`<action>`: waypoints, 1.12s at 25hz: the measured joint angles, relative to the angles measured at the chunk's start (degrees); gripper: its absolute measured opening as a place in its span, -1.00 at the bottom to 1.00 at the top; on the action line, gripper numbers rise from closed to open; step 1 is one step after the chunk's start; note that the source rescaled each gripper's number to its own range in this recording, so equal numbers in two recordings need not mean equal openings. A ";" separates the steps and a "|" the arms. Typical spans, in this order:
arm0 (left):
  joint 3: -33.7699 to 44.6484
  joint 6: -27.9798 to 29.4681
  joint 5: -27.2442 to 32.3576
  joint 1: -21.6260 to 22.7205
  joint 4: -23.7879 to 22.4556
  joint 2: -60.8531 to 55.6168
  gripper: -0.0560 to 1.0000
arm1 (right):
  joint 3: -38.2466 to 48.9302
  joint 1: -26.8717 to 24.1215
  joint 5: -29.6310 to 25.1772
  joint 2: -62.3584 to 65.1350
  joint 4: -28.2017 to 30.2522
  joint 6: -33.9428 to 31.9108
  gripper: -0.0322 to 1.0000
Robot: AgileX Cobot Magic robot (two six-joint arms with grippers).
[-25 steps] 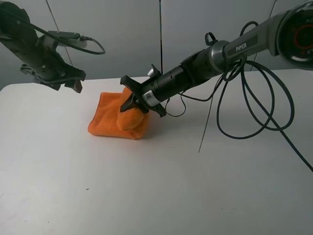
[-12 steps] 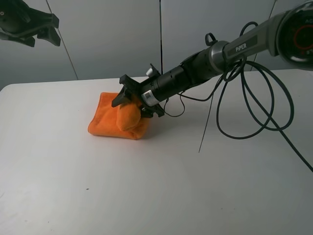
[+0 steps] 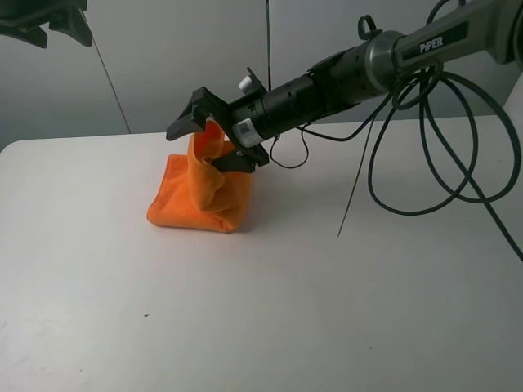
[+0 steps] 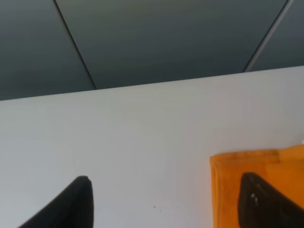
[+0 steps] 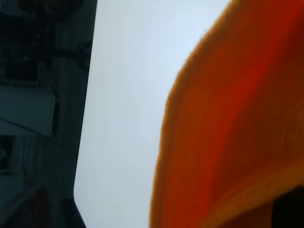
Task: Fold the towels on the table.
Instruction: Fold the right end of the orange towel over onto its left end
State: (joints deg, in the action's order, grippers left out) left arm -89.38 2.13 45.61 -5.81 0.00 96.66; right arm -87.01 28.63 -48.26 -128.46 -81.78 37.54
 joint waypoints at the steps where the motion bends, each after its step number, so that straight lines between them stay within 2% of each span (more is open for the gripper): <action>1: -0.75 -0.13 0.46 0.00 0.00 0.00 0.63 | 0.00 0.00 0.00 0.28 -0.49 0.00 1.00; 6: -3.46 -0.61 2.42 0.00 0.00 0.00 0.63 | 0.00 1.05 -0.12 0.40 -2.03 0.00 1.00; 18: -3.83 -0.71 4.35 0.00 0.00 0.00 0.63 | -3.25 9.88 0.41 0.40 -4.20 1.53 1.00; 22: -3.83 -0.71 5.67 0.00 0.00 0.00 0.63 | -4.48 10.24 -1.39 0.71 -4.01 2.15 1.00; 24: -3.83 -0.71 6.78 0.00 0.00 0.00 0.63 | -4.61 10.24 -1.79 1.46 -1.34 2.15 1.00; 28: -3.83 -1.35 9.80 0.00 0.00 0.00 0.63 | -4.61 10.24 -1.26 3.67 11.68 0.47 1.00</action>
State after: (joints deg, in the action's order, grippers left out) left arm -93.21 0.78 55.41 -5.81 0.00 96.66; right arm -91.62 38.87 -49.52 -124.79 -70.10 38.02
